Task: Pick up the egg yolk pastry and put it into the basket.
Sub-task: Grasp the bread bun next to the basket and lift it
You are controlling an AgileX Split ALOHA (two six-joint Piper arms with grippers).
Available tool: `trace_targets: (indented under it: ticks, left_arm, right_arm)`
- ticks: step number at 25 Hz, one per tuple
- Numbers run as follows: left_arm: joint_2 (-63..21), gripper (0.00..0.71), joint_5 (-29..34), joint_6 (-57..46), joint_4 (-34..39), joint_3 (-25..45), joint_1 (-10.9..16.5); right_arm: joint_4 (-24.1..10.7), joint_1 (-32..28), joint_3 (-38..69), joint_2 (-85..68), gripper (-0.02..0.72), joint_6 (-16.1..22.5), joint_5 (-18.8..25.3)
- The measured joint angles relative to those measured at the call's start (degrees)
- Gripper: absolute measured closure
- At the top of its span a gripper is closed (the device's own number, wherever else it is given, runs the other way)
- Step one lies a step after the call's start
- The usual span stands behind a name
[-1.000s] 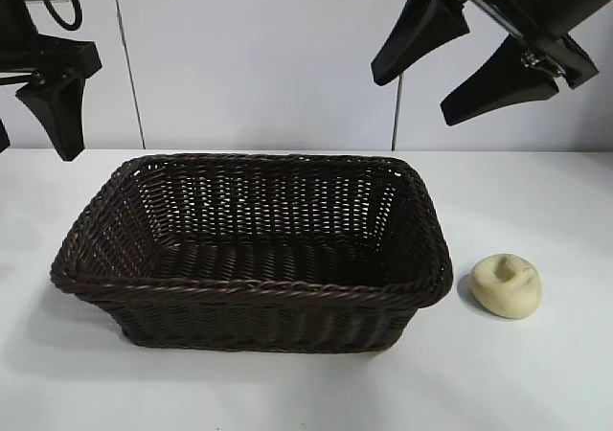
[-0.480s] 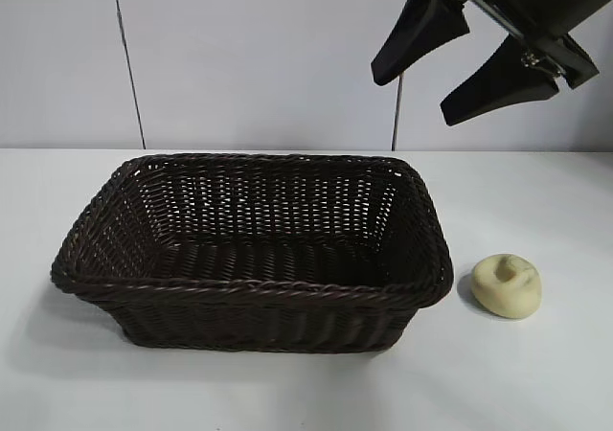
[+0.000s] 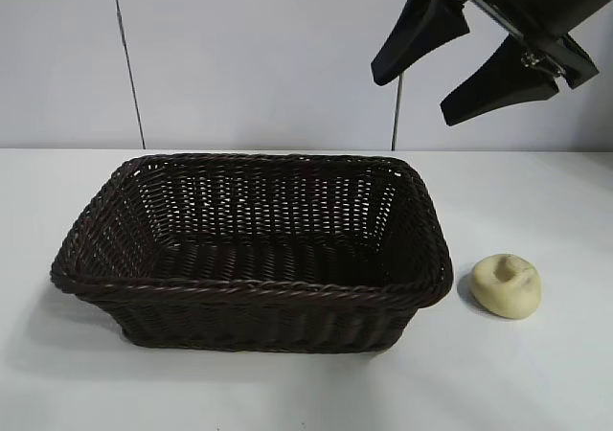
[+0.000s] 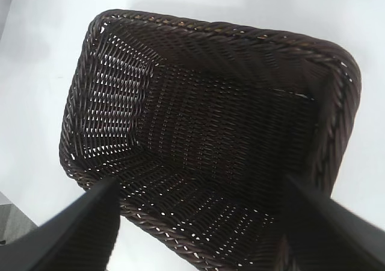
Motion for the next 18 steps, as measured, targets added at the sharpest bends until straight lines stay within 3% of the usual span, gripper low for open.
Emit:
trace_targets:
  ticks: [18]
  left_arm:
    - [-47.74, 0.193, -0.16, 0.0, 0.0, 35.16, 0.0]
  right_arm:
    - [0.0, 0.0, 0.0, 0.0, 0.164, 0.17, 0.67]
